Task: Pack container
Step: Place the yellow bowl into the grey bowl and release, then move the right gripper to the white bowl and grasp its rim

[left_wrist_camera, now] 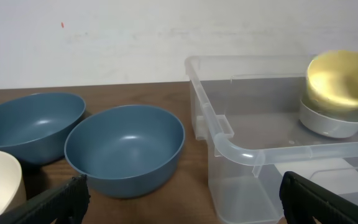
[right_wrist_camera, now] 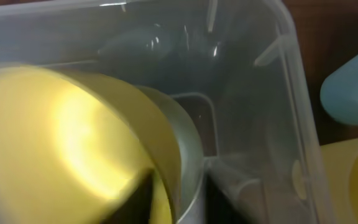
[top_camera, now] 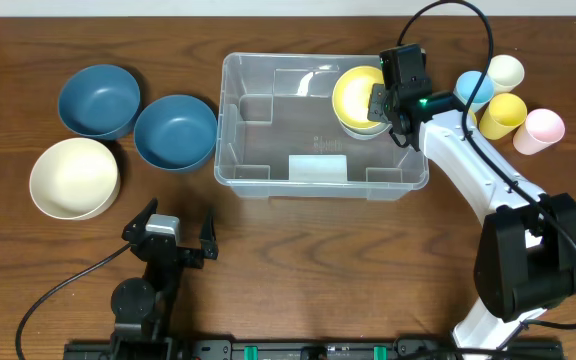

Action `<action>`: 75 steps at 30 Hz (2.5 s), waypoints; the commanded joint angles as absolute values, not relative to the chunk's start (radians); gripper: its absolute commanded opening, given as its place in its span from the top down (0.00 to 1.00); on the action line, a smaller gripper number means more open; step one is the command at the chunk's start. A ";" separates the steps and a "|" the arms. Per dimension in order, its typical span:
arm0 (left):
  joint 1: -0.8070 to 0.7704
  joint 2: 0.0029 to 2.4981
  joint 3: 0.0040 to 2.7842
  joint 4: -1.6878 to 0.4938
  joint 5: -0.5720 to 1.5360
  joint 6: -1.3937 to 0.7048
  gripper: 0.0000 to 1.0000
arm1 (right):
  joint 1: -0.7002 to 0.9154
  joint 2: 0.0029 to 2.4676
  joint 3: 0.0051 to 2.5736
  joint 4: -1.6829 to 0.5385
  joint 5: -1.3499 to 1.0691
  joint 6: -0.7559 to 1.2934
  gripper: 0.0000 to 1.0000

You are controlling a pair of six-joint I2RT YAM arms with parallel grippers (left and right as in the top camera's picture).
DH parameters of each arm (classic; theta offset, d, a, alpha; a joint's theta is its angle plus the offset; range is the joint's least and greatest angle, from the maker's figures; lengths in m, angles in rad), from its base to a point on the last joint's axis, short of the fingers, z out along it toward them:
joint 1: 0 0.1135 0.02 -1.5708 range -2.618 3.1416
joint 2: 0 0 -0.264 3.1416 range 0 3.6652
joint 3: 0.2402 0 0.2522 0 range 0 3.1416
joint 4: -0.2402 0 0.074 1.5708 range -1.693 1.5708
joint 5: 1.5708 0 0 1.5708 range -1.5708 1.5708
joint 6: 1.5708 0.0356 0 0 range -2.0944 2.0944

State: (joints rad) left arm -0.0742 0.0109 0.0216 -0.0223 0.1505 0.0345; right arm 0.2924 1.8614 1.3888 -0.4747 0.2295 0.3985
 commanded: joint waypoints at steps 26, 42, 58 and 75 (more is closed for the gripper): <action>-0.070 0.006 0.004 -0.056 0.165 0.052 0.02 | 0.236 1.598 1.774 -1.111 0.156 0.519 0.26; -0.070 0.006 0.004 -0.056 0.165 0.052 0.02 | -0.151 1.436 1.738 -1.571 0.142 0.591 0.15; -0.070 0.006 0.004 -0.056 0.165 0.052 0.02 | -0.516 1.378 1.184 -1.304 0.020 0.657 0.19; -0.070 0.006 0.004 -0.056 0.165 0.052 0.02 | -0.682 1.378 0.943 -1.070 0.065 0.583 0.16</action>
